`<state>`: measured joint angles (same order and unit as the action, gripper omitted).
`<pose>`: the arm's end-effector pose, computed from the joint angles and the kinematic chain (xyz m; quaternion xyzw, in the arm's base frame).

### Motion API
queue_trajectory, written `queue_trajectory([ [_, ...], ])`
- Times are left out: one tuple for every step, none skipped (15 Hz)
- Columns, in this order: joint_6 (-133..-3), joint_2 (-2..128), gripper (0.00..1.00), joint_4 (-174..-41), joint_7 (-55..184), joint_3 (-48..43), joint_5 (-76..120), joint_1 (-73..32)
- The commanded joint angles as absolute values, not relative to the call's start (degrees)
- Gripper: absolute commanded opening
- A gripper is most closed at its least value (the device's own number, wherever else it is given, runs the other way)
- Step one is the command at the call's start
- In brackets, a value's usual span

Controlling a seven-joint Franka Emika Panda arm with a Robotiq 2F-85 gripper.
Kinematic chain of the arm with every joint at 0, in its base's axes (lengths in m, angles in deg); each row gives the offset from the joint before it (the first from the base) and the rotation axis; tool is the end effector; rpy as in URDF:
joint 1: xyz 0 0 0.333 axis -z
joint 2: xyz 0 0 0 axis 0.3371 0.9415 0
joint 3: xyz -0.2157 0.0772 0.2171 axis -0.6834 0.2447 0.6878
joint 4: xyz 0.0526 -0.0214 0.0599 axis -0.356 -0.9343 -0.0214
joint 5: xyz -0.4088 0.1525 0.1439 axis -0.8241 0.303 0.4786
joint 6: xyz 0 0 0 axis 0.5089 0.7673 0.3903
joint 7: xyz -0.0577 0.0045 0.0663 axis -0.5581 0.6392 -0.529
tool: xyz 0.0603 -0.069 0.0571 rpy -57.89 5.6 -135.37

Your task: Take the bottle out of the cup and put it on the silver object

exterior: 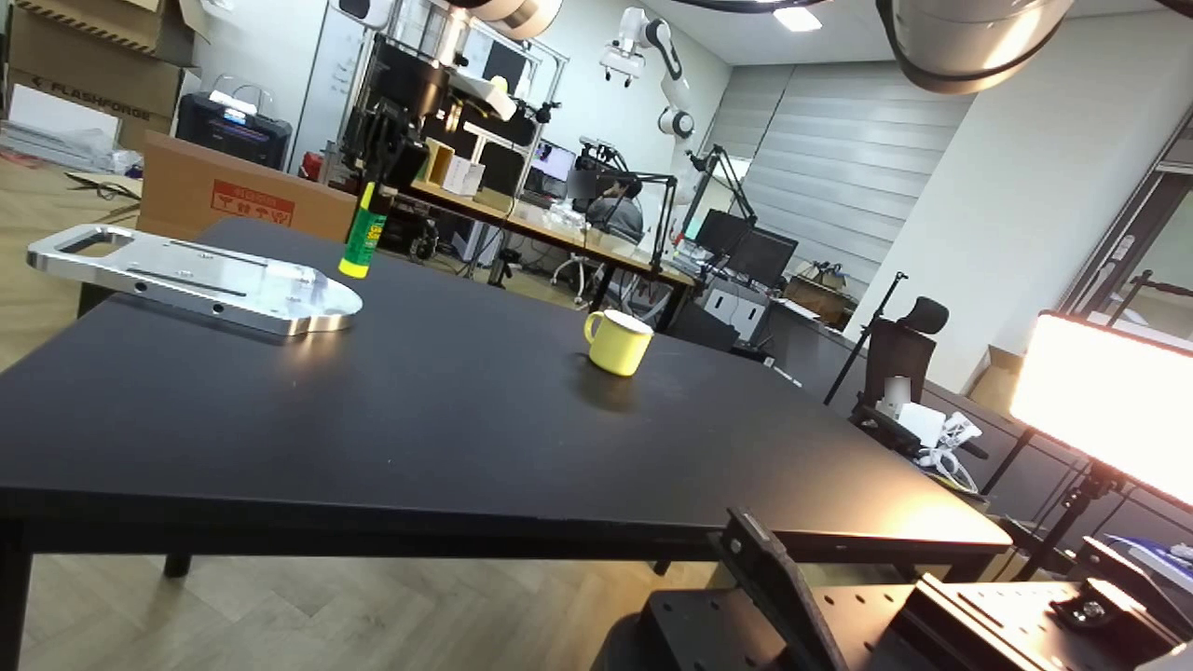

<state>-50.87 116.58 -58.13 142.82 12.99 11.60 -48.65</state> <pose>0.7206 0.4870 0.1659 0.5608 0.8268 0.0347 0.0271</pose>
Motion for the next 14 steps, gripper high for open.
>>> queue_trajectory([
  [-49.7,119.9,0.09,-52.4,145.9,11.6,10.7,-49.9],
  [-50.2,120.4,0.09,-51.9,146.7,11.2,10.4,-50.3],
  [-50.4,120.9,0.09,-51.3,147.4,10.9,10.2,-50.6],
  [-50.3,121.4,0.09,-50.6,148.2,10.7,10.0,-50.9],
  [-50.2,121.8,0.09,-50.1,149.0,10.5,10.0,-51.2],
  [-50.2,122.3,0.09,-49.5,149.6,10.3,9.9,-51.4],
  [-50.1,122.7,0.09,-48.8,150.3,10.1,9.9,-51.7],
  [-50.2,123.2,0.09,-48.2,150.9,9.9,9.8,-52.0],
  [-50.5,123.7,0.09,-47.6,151.9,9.9,9.9,-52.1],
  [-50.2,124.1,0.09,-47.0,152.6,9.9,10.2,-52.3],
  [-49.9,124.5,0.09,-46.5,153.1,10.0,10.5,-52.3],
  [-49.7,124.8,0.09,-46.0,154.1,10.3,10.9,-52.3],
  [-49.4,125.2,0.09,-45.5,154.5,10.2,11.0,-52.4],
  [-49.3,125.6,0.09,-45.0,155.0,10.2,11.2,-52.5],
])
